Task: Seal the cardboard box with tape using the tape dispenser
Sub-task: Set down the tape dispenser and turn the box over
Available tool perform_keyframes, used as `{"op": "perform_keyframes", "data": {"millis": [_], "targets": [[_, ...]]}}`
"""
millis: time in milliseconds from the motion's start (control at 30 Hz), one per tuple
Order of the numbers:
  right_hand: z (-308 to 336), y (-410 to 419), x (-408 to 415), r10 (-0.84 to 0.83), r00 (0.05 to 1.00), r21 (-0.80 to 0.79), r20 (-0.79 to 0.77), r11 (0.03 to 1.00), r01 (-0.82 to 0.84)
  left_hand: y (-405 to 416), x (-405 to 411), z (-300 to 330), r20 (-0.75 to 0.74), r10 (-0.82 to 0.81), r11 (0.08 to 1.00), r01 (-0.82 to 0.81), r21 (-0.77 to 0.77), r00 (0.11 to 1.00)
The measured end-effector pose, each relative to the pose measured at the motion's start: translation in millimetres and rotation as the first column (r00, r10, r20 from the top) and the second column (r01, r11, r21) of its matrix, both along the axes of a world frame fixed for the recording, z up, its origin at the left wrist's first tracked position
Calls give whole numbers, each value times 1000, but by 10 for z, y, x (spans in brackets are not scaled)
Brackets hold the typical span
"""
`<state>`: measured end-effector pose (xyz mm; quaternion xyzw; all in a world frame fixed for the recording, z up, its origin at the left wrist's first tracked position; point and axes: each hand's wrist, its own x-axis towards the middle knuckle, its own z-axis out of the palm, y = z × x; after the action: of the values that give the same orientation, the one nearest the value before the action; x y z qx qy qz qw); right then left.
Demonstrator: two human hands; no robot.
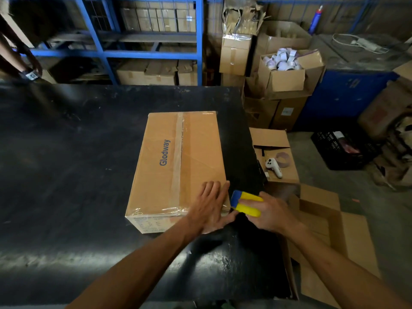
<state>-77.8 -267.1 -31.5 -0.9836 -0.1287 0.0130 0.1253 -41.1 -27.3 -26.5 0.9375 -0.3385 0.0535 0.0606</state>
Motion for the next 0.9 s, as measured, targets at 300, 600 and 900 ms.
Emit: {"op": "perform_keyframes", "data": {"millis": [300, 600, 900], "targets": [[-397, -64, 86, -364, 639, 463, -677, 464, 755, -229, 33, -133, -155, 260, 965, -253, 69, 953], [-1328, -137, 138, -487, 604, 284, -631, 580, 764, -214, 39, -137, -155, 254, 966, -244, 82, 955], [-368, 71, 532, -450, 727, 373, -519, 645, 666, -215, 16, -61, -144, 255, 967, -248, 63, 956]]}}
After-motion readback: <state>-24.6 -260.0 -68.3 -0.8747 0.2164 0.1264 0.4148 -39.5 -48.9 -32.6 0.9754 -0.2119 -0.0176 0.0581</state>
